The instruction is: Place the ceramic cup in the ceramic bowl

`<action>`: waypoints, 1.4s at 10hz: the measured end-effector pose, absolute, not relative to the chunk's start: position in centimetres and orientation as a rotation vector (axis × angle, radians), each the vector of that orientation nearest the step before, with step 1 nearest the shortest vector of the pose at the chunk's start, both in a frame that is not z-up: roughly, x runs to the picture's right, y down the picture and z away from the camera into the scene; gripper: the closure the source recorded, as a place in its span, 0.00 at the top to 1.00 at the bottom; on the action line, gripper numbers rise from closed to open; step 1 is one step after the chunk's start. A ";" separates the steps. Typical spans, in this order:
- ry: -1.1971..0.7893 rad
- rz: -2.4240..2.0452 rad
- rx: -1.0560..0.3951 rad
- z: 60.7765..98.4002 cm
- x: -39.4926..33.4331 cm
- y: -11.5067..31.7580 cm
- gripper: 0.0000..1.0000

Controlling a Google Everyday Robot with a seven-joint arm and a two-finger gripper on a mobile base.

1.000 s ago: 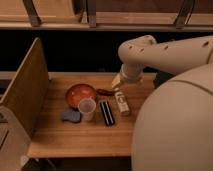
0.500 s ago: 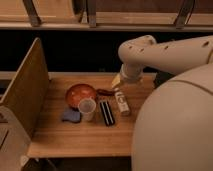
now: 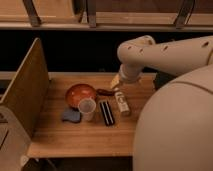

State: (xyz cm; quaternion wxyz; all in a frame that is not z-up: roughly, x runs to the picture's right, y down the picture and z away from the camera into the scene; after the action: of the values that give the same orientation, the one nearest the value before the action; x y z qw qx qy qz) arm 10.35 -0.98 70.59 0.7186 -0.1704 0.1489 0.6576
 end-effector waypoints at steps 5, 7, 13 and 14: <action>0.250 1.384 -0.488 70.0 5.6 1.0 0.80; 0.255 1.357 -0.533 70.6 4.6 2.4 0.80; 0.340 1.168 -0.652 75.8 -1.5 4.7 0.80; 0.347 1.158 -0.658 76.1 -1.8 4.8 0.80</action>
State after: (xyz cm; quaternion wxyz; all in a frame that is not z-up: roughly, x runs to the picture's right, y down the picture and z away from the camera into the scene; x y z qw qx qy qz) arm -1.82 4.80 76.08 0.7725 -0.3034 0.1601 0.5344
